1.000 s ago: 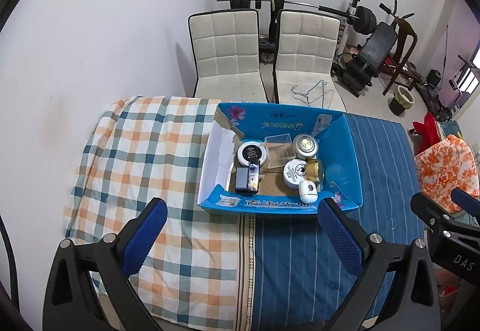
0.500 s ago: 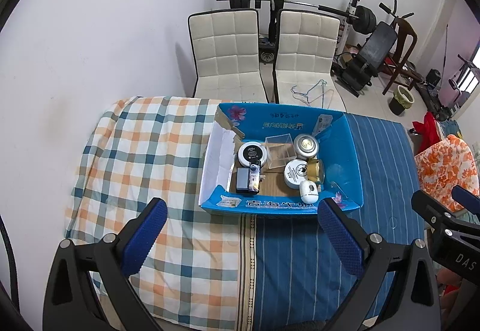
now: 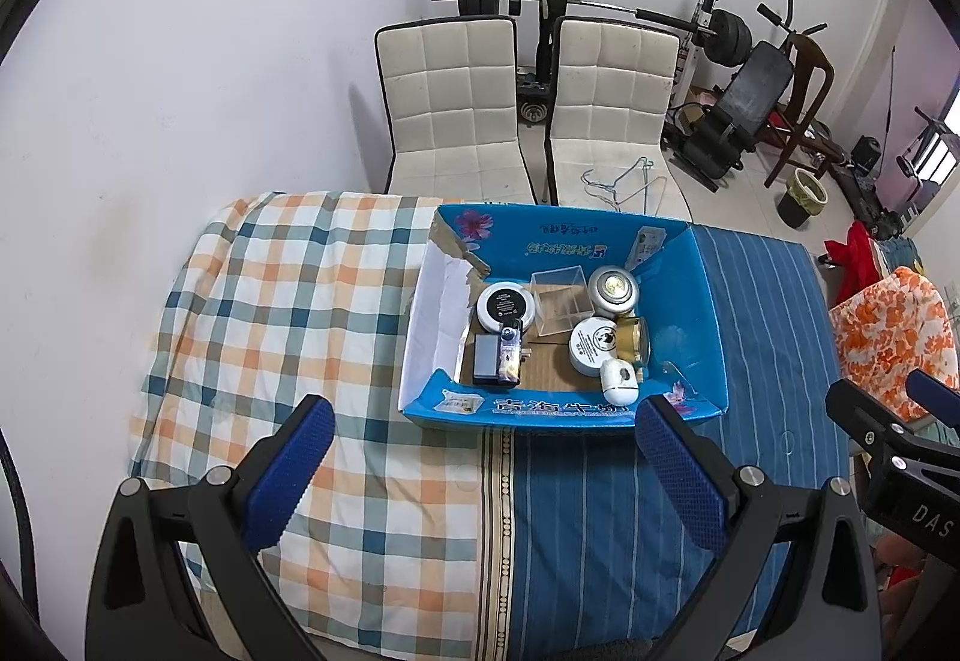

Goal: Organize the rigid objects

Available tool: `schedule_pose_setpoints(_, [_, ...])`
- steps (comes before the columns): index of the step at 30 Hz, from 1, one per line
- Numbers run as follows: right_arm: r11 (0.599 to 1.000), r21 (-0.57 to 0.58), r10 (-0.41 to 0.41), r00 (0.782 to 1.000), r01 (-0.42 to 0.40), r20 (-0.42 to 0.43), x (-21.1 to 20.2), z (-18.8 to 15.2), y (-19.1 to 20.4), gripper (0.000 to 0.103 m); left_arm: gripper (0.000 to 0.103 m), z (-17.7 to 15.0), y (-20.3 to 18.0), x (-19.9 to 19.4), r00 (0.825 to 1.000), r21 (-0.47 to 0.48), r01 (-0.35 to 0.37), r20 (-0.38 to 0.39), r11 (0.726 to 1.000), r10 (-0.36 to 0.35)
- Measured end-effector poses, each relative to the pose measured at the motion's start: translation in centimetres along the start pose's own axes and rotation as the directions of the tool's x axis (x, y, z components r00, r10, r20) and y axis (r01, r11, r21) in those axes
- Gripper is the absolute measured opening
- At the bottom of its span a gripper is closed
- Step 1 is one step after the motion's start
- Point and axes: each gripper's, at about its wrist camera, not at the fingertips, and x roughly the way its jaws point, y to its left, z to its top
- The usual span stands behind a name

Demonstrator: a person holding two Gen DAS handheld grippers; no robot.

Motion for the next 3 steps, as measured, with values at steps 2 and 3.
schedule_pose_setpoints(2, [1.000, 0.002, -0.001, 1.000, 0.001, 0.000, 0.06, -0.05, -0.03, 0.103, 0.103, 0.00, 0.14, -0.03, 1.000, -0.004, -0.002, 0.012, 1.000, 0.002])
schedule_pose_setpoints(3, [1.000, 0.001, -0.002, 1.000, 0.002, 0.001, 0.06, -0.04, -0.10, 0.103, 0.103, 0.06, 0.19, 0.08, 1.000, -0.001, 0.000, 0.011, 1.000, 0.000])
